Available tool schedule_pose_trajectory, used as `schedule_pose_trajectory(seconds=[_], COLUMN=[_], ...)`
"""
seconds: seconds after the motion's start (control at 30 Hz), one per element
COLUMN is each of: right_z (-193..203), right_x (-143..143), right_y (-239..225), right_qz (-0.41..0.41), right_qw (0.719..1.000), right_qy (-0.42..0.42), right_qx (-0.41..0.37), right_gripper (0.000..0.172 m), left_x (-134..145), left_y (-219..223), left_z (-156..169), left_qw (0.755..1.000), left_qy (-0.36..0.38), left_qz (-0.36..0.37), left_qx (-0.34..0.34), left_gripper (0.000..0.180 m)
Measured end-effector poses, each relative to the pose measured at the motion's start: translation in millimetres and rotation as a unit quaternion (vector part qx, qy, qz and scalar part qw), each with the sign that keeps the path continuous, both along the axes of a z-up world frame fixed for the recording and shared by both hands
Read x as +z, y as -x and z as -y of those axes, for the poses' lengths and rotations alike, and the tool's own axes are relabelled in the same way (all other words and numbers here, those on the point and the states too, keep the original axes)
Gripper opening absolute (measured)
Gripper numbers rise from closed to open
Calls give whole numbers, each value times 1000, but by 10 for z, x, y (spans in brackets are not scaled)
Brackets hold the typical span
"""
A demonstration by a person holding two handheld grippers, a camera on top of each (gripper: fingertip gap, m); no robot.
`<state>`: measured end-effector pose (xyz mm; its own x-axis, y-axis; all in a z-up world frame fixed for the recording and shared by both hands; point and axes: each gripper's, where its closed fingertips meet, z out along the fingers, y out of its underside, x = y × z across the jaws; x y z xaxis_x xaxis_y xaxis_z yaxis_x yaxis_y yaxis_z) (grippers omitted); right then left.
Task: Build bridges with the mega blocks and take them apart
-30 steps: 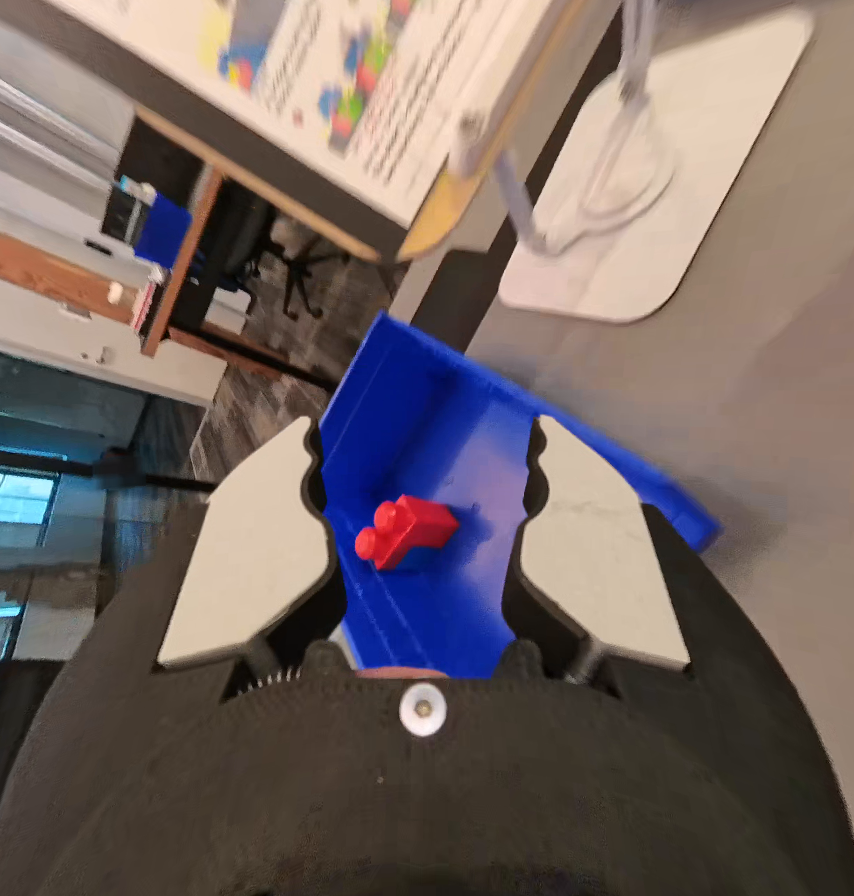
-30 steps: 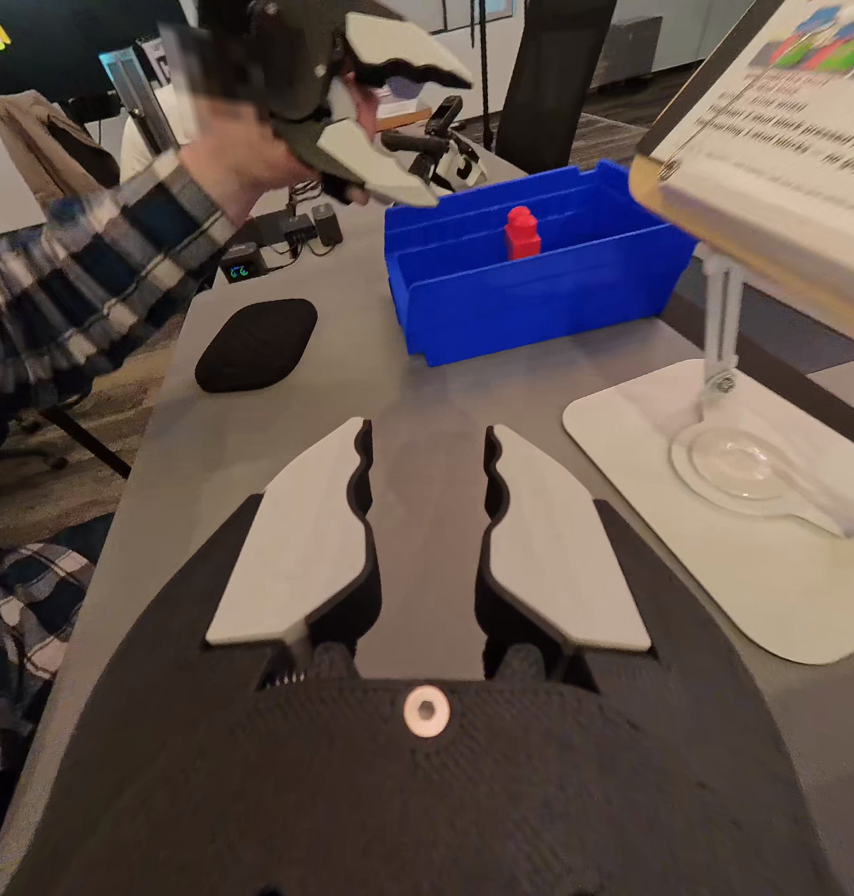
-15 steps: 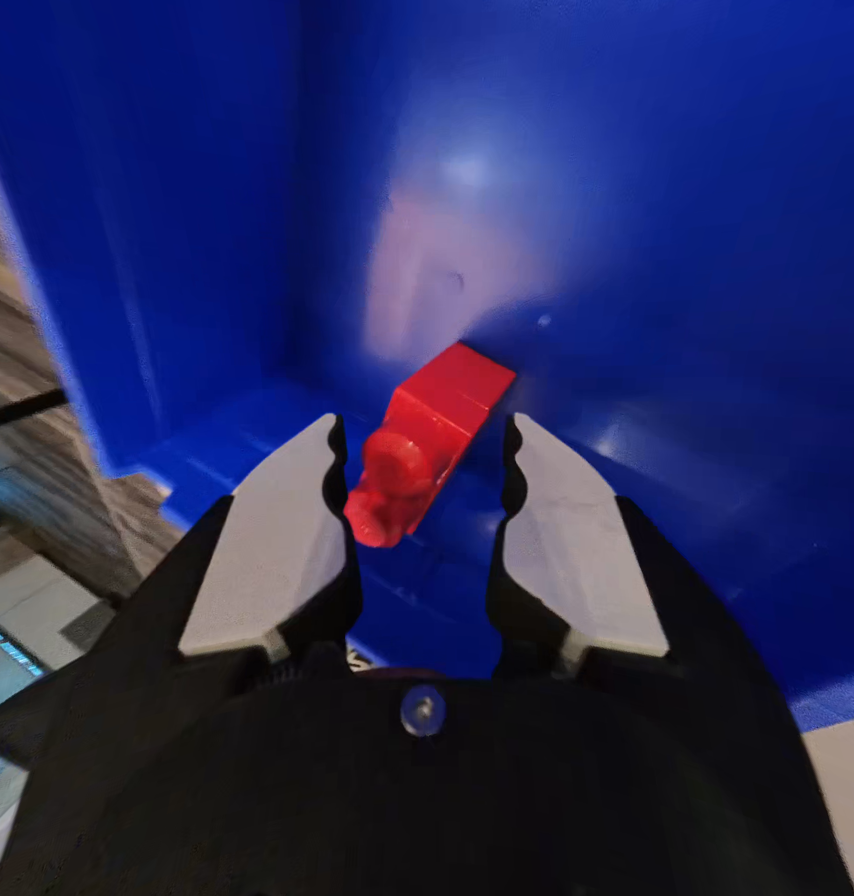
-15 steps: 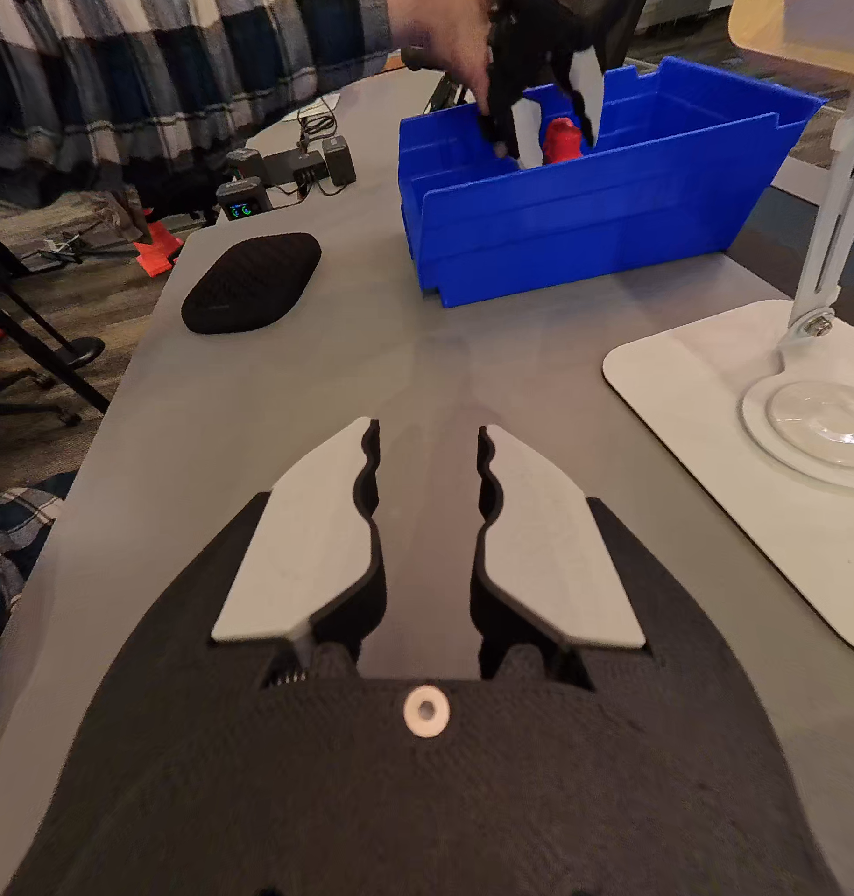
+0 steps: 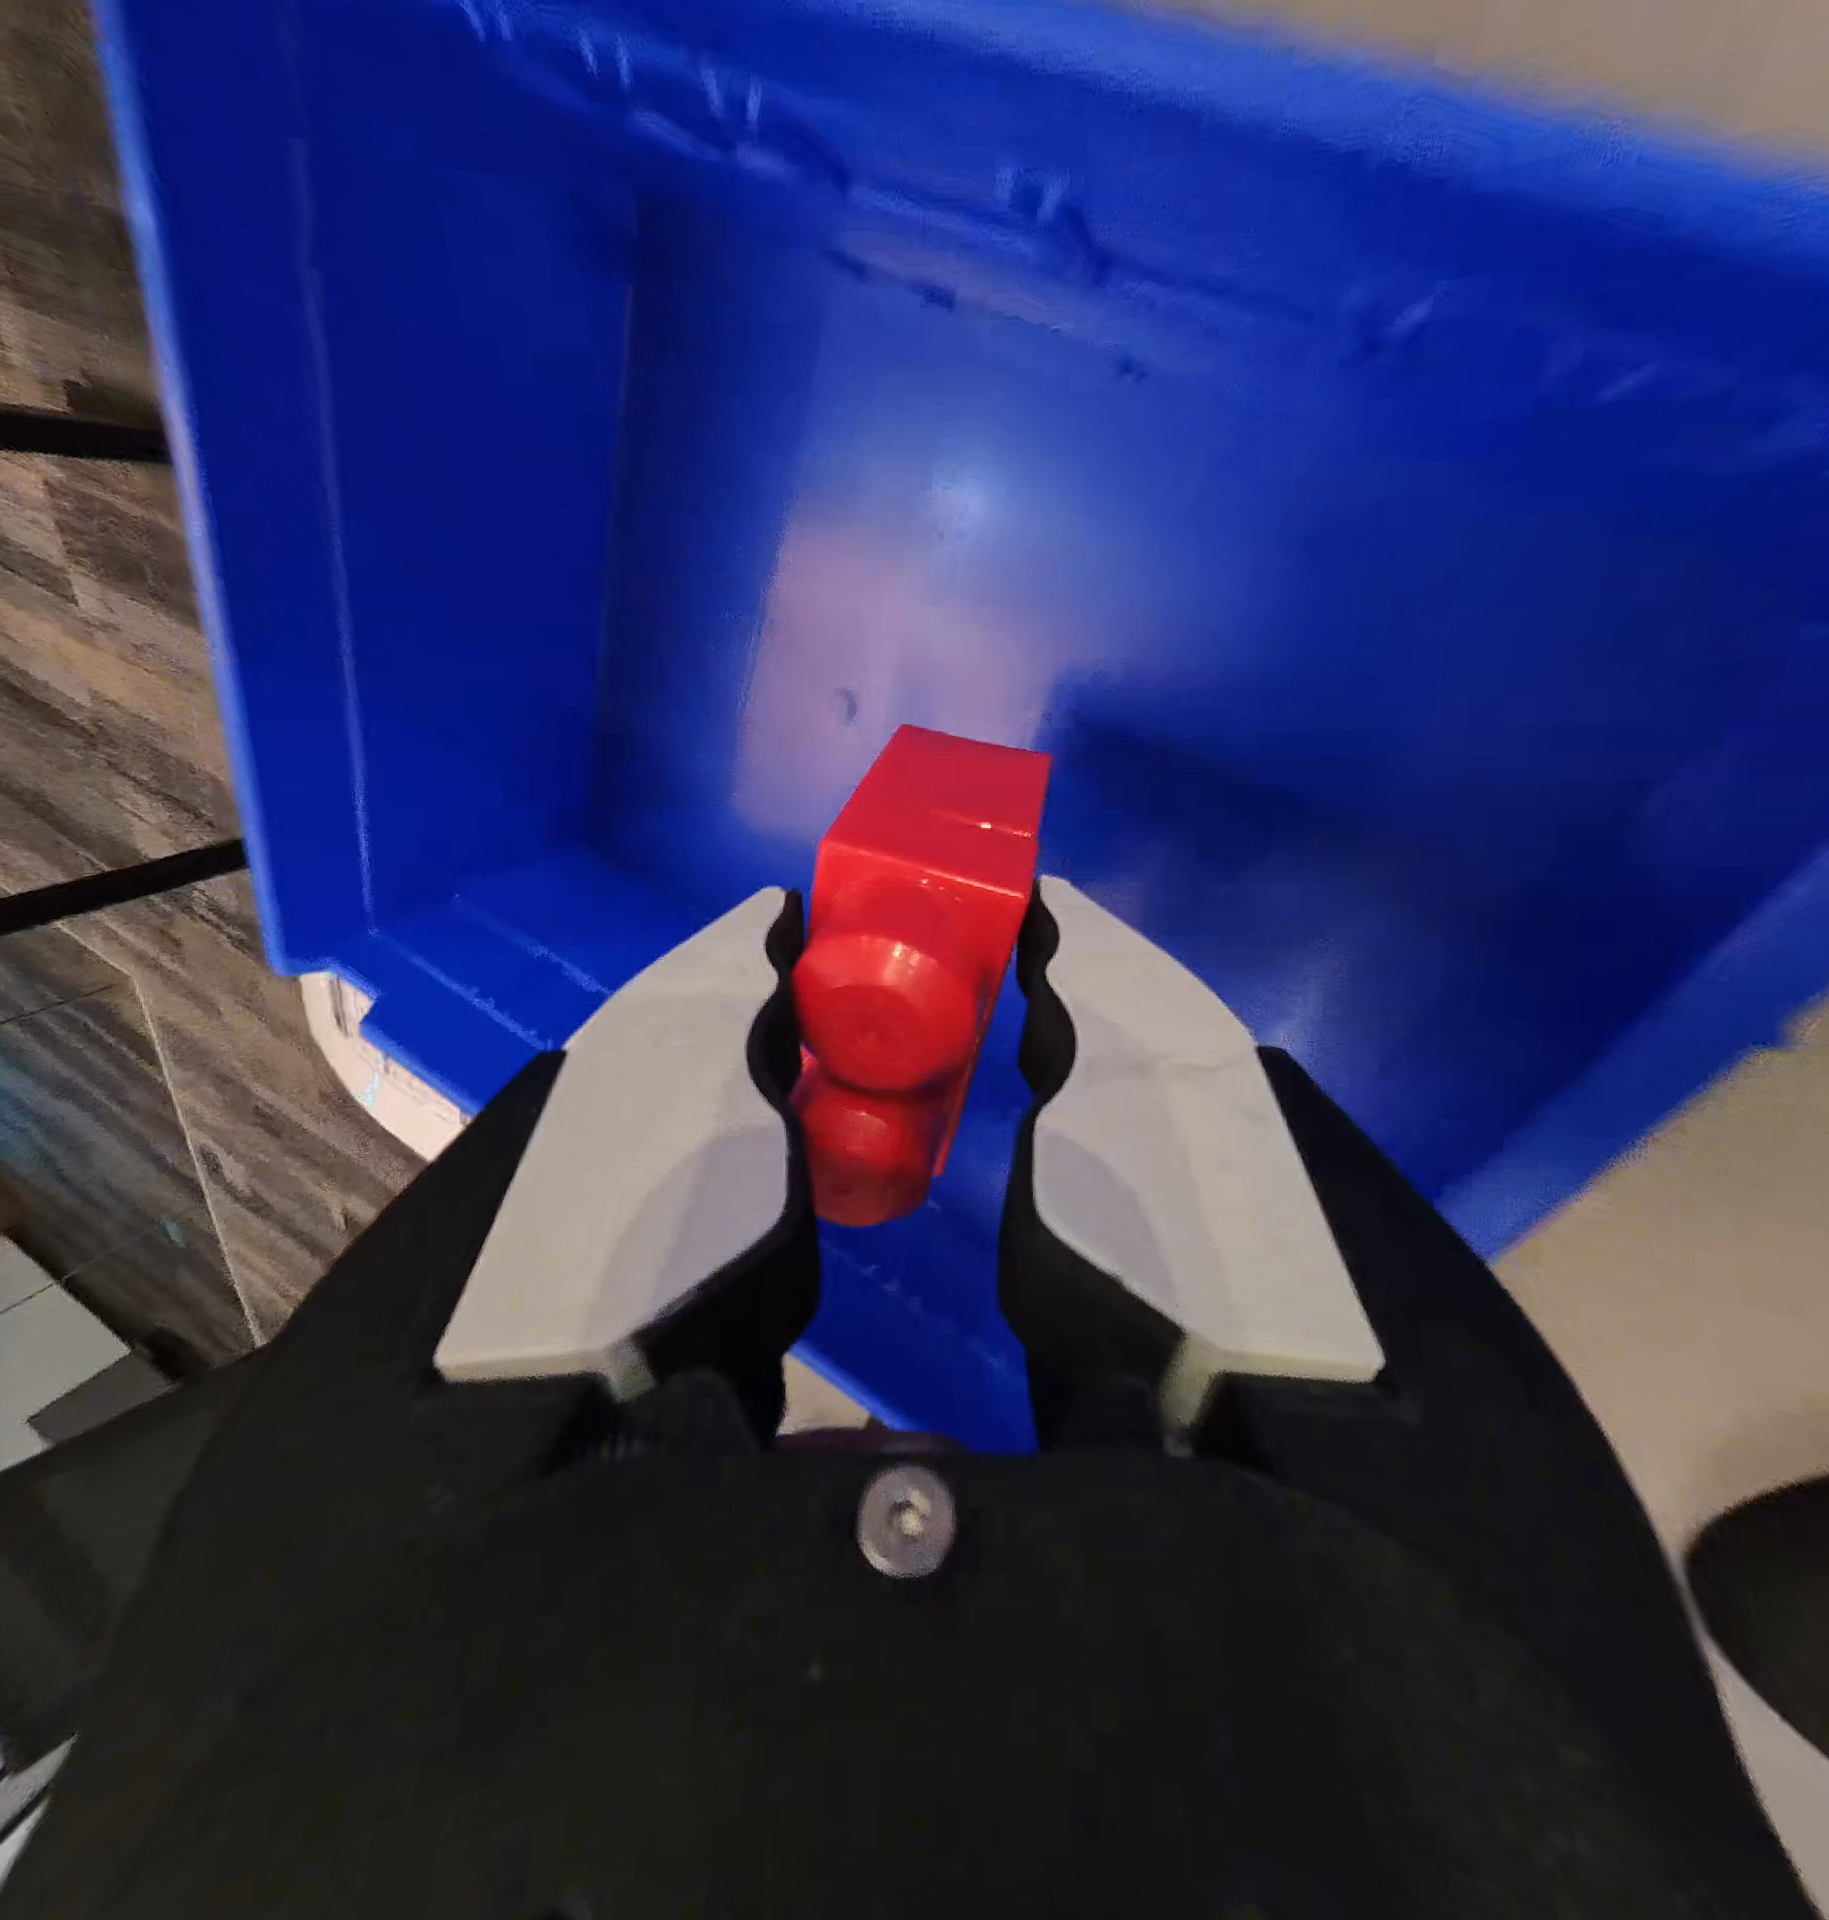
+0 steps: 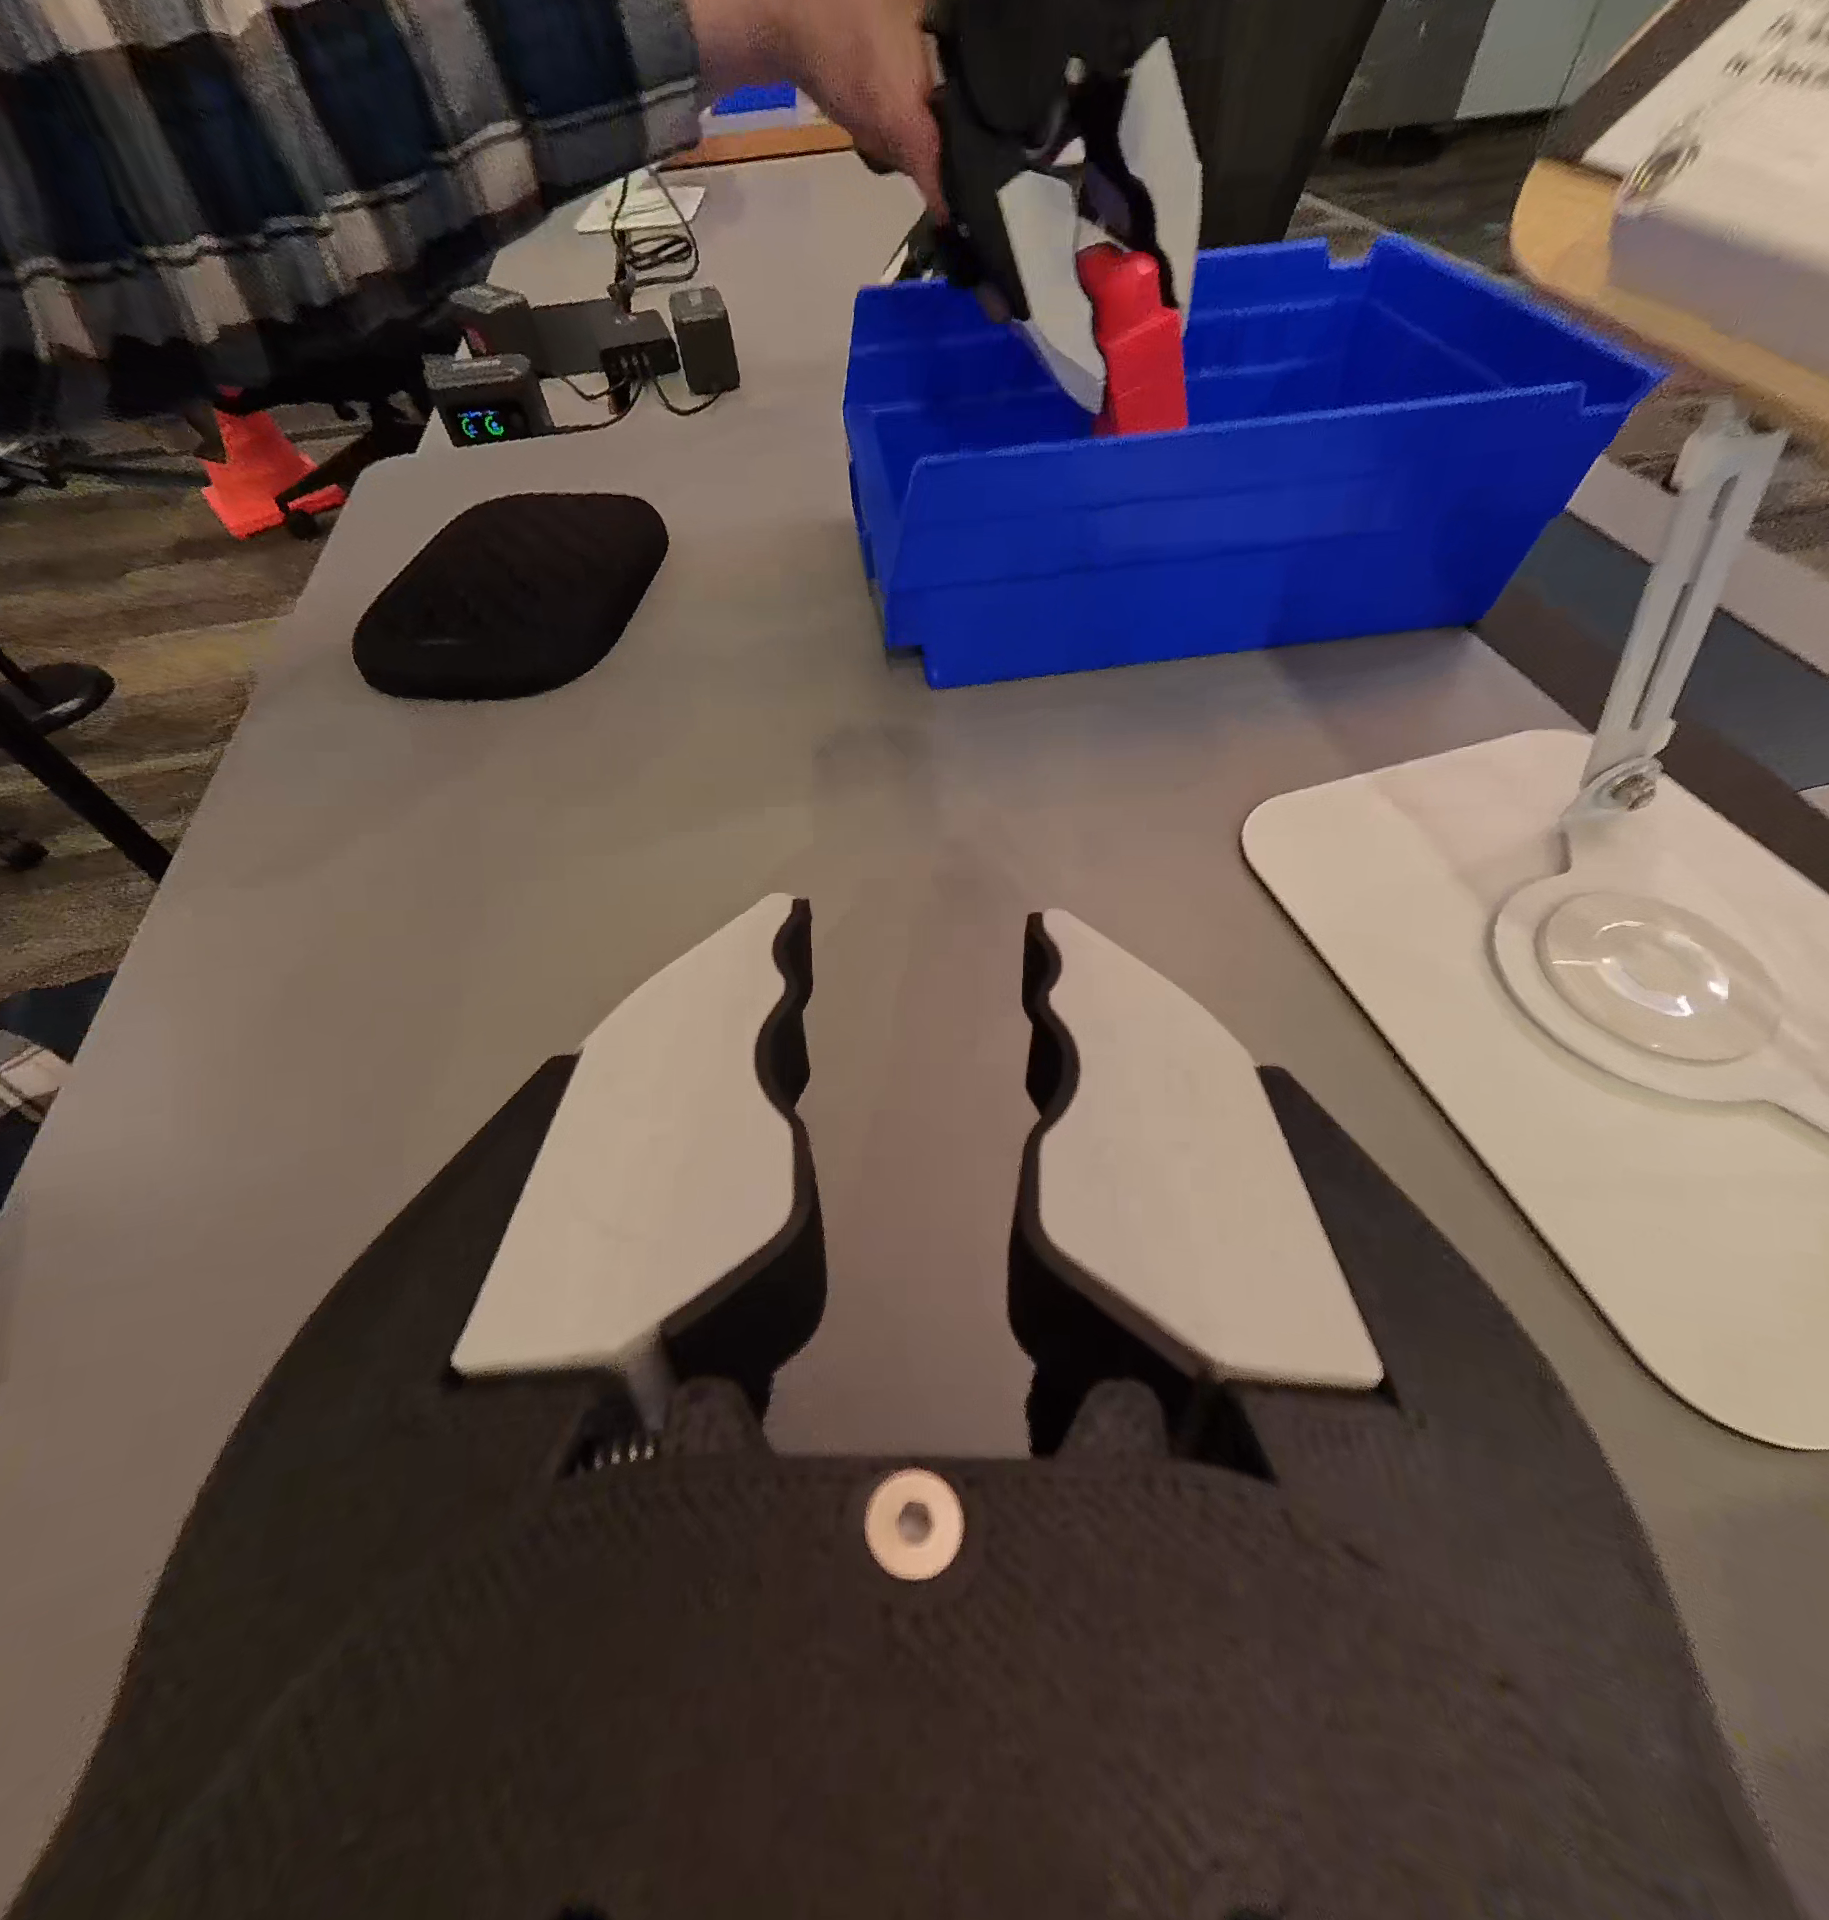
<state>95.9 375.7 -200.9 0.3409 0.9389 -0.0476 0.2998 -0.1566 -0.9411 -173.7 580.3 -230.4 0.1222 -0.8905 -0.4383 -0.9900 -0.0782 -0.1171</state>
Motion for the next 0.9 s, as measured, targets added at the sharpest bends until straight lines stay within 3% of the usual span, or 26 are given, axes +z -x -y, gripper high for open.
schedule_pose_trajectory(seconds=[0.13,0.27,0.43,0.6,0.7,0.9], right_z=[46,187,305,412,506,694], right_x=[173,322,498,581,558,576], right_y=[2,61,130,196,220,214], right_qz=[1,32,105,151,166,174], right_qw=[1000,999,991,982,980,977], right_qy=[-1,-4,-57,-88,-87,-97], right_qx=[-7,-16,-56,-74,-73,-74], right_gripper=[42,58,75,82,79,55], left_x=[439,810,967,996,1036,1112], left_y=[-261,-759,-1544,-2209,-2460,-2721], left_z=[396,922,1662,2271,2511,2856], left_qw=[998,989,970,949,938,920], left_qy=[-27,-36,-11,26,40,65], left_qz=[52,129,199,240,256,281], left_qx=[-20,-60,-138,-205,-231,-264], left_gripper=[39,39,38,38,39,38])
